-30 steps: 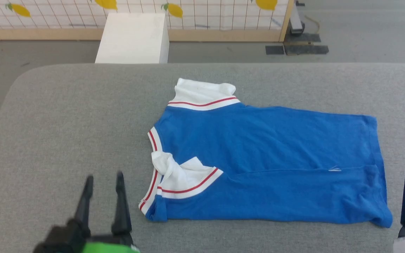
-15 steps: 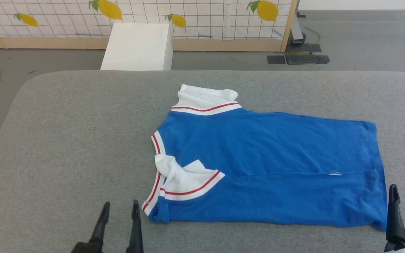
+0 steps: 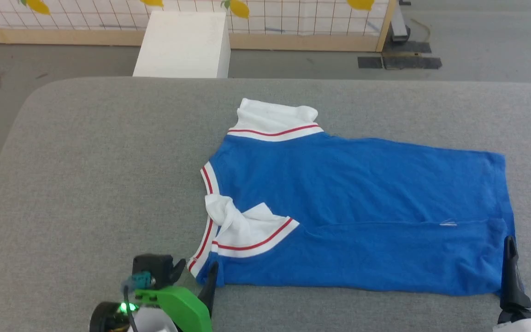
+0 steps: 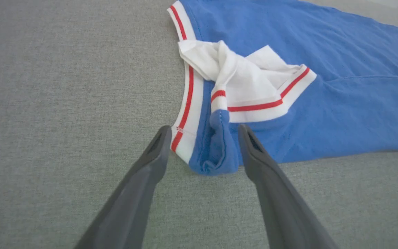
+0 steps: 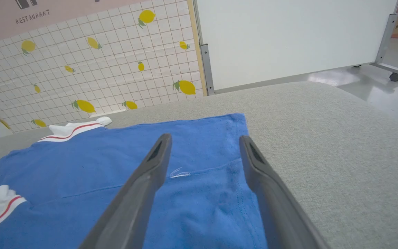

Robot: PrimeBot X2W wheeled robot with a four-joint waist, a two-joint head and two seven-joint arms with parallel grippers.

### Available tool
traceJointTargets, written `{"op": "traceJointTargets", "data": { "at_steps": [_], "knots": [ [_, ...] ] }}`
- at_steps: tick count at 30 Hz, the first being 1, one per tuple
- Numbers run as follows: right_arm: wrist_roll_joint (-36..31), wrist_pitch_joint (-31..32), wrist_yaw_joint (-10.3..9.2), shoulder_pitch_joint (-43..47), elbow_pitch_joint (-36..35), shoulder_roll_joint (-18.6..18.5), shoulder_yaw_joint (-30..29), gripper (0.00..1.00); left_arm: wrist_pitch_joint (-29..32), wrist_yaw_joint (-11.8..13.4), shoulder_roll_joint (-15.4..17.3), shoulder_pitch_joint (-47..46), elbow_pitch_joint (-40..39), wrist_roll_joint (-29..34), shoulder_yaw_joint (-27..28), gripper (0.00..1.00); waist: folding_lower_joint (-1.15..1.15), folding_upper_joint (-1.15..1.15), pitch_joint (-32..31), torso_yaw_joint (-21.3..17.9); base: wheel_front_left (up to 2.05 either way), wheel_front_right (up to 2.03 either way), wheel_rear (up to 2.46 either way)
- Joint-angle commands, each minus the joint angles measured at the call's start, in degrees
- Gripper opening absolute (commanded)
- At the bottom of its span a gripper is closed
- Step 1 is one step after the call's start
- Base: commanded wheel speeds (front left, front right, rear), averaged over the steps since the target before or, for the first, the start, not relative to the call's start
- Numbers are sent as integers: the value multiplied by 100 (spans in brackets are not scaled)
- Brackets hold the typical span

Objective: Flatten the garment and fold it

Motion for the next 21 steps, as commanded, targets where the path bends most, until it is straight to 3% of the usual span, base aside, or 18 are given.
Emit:
{"op": "traceJointTargets", "data": {
  "at_steps": [1,8,15,16,17,18,21],
  "knots": [
    [28,-31,-8,-119,24,8,23,100,157,54,75,-168,49,-47,47,100,0,0,110,-58,0,0,0],
    [19,-24,-8,-212,71,8,52,100,1027,330,27,-413,380,-277,192,100,0,0,330,-227,0,0,0],
    [16,14,-8,-253,54,8,39,100,1463,265,-58,-515,746,-572,129,100,0,0,451,-296,0,0,0],
    [13,20,-8,-263,53,8,37,100,1471,242,-52,-547,832,-577,111,83,0,0,457,-298,0,0,0],
    [9,29,-8,-273,50,8,39,100,1440,234,-55,-577,898,-584,116,47,0,0,458,-297,0,0,0],
    [-1,43,-8,-285,44,8,45,100,1404,216,-47,-606,986,-581,112,0,0,0,456,-297,0,0,0],
    [-49,93,-8,-328,26,8,112,100,1234,194,-66,-651,1147,-618,149,0,0,0,440,-295,0,0,0]
  ]
}}
